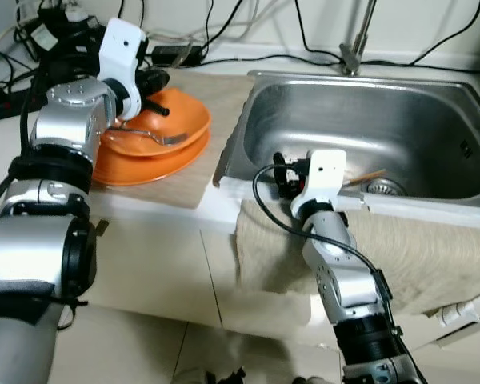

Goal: Kitchen organization

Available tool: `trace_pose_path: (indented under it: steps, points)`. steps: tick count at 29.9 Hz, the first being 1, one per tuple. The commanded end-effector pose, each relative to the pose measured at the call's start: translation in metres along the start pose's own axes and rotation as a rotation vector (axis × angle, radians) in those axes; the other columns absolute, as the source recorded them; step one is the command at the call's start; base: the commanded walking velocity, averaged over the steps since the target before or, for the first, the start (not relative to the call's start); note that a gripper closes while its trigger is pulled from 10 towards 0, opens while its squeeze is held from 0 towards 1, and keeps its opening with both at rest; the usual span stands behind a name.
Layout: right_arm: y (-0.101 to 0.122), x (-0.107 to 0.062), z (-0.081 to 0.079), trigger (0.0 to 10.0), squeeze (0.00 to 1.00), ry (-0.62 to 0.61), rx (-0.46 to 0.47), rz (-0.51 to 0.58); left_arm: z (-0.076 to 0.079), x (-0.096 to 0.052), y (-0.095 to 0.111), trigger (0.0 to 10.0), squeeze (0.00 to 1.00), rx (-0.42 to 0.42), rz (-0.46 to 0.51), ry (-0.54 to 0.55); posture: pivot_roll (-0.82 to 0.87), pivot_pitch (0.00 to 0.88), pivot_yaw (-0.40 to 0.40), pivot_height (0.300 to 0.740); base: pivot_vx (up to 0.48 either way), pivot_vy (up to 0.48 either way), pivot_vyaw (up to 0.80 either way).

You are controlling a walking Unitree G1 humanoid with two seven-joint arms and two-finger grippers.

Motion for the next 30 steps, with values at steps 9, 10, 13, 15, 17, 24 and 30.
trace_pose_path:
  steps: [9,10,13,15,17,24,30]
  points:
    - [0.009,0.01,0.004,10.0,0.0,-0.021,-0.004,0.042,0.05,-0.007,-0.023,0.0,0.0,-0.226,0.098,0.038,0.08,0.025,0.06,0.74,0.0,0.0,0.0]
    - [0.011,0.011,0.004,10.0,0.0,-0.023,-0.003,0.047,0.056,-0.009,-0.023,0.0,0.0,-0.228,0.107,0.03,0.08,0.025,0.061,0.74,0.0,0.0,0.0]
    - [0.014,0.013,0.005,10.0,0.0,-0.028,-0.007,0.06,0.07,-0.013,-0.018,0.0,0.0,-0.269,0.136,-0.006,0.08,0.024,0.063,0.74,0.0,0.0,0.0]
    - [0.014,0.013,0.005,10.0,0.0,-0.029,-0.008,0.061,0.075,-0.014,-0.017,0.0,0.0,-0.289,0.141,-0.022,0.08,0.023,0.065,0.74,0.0,0.0,0.0]
    - [0.014,0.014,0.005,10.0,0.0,-0.03,-0.006,0.063,0.083,-0.016,-0.017,0.0,0.0,-0.308,0.136,-0.045,0.08,0.024,0.065,0.74,0.0,0.0,0.0]
    - [0.016,0.019,0.006,10.0,0.0,-0.039,0.019,0.077,0.117,-0.023,-0.028,0.0,0.0,-0.363,0.075,-0.158,0.08,0.015,0.068,0.74,0.0,0.0,0.0]
    - [0.018,0.021,0.01,10.0,0.0,-0.052,0.026,0.082,0.12,-0.025,-0.035,0.0,0.0,-0.329,0.042,-0.174,0.08,0.013,0.07,0.74,0.0,0.0,0.0]
Point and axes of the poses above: a point about 5 cm out from each wrist's last joint towards the gripper, its own x axis pointing out of the wrist towards the gripper, its own y axis along the axis of the wrist's last joint, z = x × y, the point moved 3 cm from there along x, pointing out of the wrist towards the gripper, and after that the axes turned 5 degrees about -x, right-handed, at the moved point
